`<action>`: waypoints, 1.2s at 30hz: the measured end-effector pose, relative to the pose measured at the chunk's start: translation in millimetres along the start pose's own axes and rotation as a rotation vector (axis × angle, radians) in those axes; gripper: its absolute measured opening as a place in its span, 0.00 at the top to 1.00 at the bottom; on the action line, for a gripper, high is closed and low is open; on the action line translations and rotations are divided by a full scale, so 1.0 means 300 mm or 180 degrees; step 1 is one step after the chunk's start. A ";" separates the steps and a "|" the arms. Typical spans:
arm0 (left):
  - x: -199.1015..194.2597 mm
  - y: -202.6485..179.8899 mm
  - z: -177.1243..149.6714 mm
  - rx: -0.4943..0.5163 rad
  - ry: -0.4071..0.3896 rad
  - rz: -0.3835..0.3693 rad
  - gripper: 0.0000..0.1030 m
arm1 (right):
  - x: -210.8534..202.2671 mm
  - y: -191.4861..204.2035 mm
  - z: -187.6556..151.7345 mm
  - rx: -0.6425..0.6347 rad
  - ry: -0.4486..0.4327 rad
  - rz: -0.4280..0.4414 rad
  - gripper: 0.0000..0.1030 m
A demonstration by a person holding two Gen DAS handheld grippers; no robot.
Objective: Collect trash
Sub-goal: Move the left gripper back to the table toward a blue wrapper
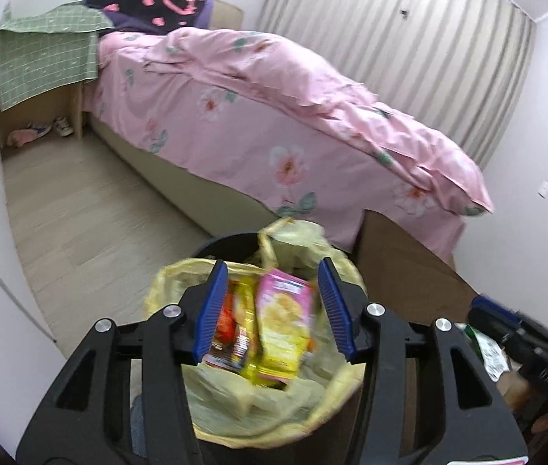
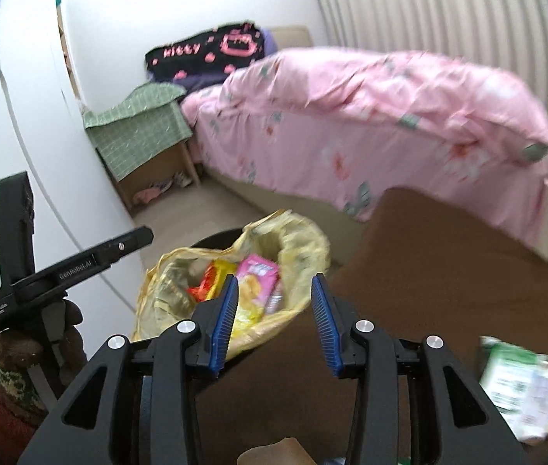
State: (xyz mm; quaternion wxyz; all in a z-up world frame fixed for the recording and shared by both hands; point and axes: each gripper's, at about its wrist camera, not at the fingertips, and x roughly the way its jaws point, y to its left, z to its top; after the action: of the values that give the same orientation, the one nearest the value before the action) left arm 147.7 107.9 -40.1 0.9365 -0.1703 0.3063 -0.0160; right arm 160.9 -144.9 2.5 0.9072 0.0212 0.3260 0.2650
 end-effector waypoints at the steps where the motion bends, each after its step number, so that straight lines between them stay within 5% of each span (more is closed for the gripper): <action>1: -0.005 -0.023 -0.008 0.0059 0.0024 -0.0065 0.55 | -0.050 -0.015 -0.009 -0.0035 -0.0070 -0.0068 0.58; 6: -0.025 -0.185 -0.086 0.0437 0.0200 -0.0411 0.55 | -0.237 -0.089 -0.086 -0.0110 -0.0220 -0.0392 0.58; 12: -0.006 -0.377 -0.209 0.0852 0.0548 -0.0795 0.55 | -0.428 -0.226 -0.237 0.0014 -0.0470 -0.0733 0.38; 19: 0.006 -0.560 -0.331 0.1300 0.0922 -0.1327 0.55 | -0.531 -0.344 -0.384 0.0177 -0.0293 -0.1102 0.33; 27: 0.016 -0.685 -0.427 0.1645 0.1108 -0.1349 0.52 | -0.522 -0.400 -0.522 0.0411 -0.0159 -0.1398 0.33; 36: 0.013 -0.721 -0.337 0.1490 0.0927 -0.1460 0.51 | -0.528 -0.421 -0.603 0.0533 -0.0072 -0.1668 0.33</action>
State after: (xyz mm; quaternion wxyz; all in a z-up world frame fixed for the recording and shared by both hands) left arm 108.4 -127.5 -47.6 0.8687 -0.0114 0.3784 -0.3196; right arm 8.4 -356.1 -74.5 0.9435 0.0141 0.3309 -0.0069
